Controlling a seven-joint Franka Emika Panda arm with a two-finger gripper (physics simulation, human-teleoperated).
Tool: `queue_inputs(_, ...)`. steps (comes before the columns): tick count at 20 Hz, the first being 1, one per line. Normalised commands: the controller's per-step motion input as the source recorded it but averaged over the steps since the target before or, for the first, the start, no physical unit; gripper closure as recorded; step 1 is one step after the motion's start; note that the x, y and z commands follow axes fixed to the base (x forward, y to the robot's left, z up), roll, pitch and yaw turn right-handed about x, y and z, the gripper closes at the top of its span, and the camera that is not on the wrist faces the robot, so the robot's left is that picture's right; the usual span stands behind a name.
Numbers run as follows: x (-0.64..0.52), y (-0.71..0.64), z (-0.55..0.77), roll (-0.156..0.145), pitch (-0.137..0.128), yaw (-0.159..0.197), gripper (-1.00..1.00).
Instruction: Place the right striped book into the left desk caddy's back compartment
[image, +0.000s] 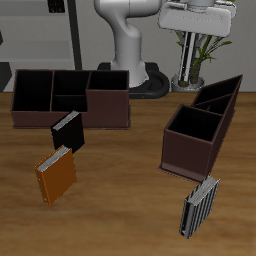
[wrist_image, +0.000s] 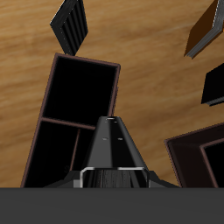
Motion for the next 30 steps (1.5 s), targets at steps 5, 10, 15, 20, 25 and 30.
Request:
queue_inputs(5, -0.18, 0.29, -0.06, 0.084, 0.049, -0.028, 1.0)
queue_inputs(10, -0.04, 0.17, 0.02, 0.049, 0.046, -0.019, 1.0)
queue_inputs(15, 0.18, 0.06, -0.02, 0.058, 0.078, -0.052, 1.0)
queue_inputs(20, 0.16, 0.14, -0.09, 0.032, 0.056, -0.039, 1.0)
queue_inputs(25, 0.15, 0.25, -0.07, 0.034, 0.022, -0.001, 1.0)
queue_inputs(30, 0.15, 0.19, -0.08, 0.04, 0.027, -0.01, 1.0)
